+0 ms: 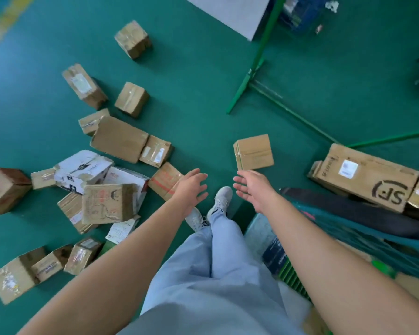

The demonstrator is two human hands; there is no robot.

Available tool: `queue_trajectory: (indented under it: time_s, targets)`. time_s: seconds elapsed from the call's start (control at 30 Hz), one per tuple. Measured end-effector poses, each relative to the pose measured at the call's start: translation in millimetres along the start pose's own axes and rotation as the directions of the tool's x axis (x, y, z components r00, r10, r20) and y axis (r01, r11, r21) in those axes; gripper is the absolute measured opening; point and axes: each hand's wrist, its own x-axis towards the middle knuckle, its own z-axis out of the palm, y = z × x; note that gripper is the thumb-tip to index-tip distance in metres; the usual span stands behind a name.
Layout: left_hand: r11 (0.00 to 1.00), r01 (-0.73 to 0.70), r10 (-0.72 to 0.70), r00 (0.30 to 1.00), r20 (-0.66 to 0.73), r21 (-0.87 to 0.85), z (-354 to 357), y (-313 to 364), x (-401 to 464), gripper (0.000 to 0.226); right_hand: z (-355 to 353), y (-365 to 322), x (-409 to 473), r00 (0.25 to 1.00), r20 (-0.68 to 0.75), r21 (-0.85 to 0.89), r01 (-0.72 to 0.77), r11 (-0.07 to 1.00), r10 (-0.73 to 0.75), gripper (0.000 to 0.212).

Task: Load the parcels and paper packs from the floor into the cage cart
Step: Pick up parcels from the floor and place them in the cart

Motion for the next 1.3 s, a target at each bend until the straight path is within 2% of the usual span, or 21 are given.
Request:
queue_trajectory:
  time_s: [0.1,0.17,0.23,0.4,0.53,0.67,0.77,0.87,1.03,1.13,1.3]
  targets:
    - [0.998,0.004,-0.006,0.999,0.032,0.057,19.5,2.8,31.6,0.04,-15.6,3.2,32.0,0.999,-0.051,-0.015,-0.019,1.0,0.018,0.018]
    - [0.998,0.028,-0.031,0.999,0.039,0.064,39.2,1.8,66.3,0.039,-26.0,7.9,66.4,0.994,-0.09,-0.035,-0.06,0.998,0.056,0.011]
    - [0.997,0.059,-0.06,0.998,0.032,0.045,56.7,1.4,100.1,0.039,-31.1,12.4,97.7,0.991,-0.106,-0.068,-0.094,0.993,0.087,0.018]
    - [0.988,0.145,-0.147,0.988,0.036,0.06,103.4,-18.1,222.8,0.041,-41.6,25.5,218.6,0.984,-0.106,-0.107,-0.158,0.982,0.146,0.018]
    - [0.978,0.173,-0.179,0.983,0.044,0.116,132.4,-39.2,311.3,0.042,-64.9,34.2,310.3,0.982,-0.133,-0.17,-0.159,0.972,0.137,0.011]
    - [0.968,0.191,-0.202,0.978,0.053,0.164,160.2,-59.9,398.2,0.037,-101.7,44.8,397.6,0.971,-0.194,-0.231,-0.18,0.956,0.136,0.03]
    - [0.963,0.195,-0.209,0.976,0.057,0.187,173.2,-69.5,442.9,0.029,-121.9,49.6,449.2,0.966,-0.229,-0.271,-0.183,0.945,0.121,0.019]
    - [0.949,0.196,-0.214,0.976,0.045,0.248,190.6,-89.1,494.0,0.02,-141.3,55.3,503.5,0.958,-0.274,-0.316,-0.167,0.934,0.079,0.02]
    - [0.933,0.223,-0.238,0.971,0.018,0.282,214.4,-114.2,552.7,0.027,-163.0,64.7,567.3,0.943,-0.331,-0.379,-0.145,0.914,0.012,0.05]
    - [0.923,0.215,-0.235,0.972,0.024,0.319,218.4,-128.7,581.6,0.022,-170.7,71.0,597.9,0.912,-0.408,-0.399,-0.141,0.906,-0.037,0.065]
    - [0.921,0.217,-0.236,0.971,0.02,0.322,216.4,-142.6,600.0,0.038,-173.5,80.3,621.8,0.912,-0.401,-0.281,-0.209,0.937,0.084,0.07]
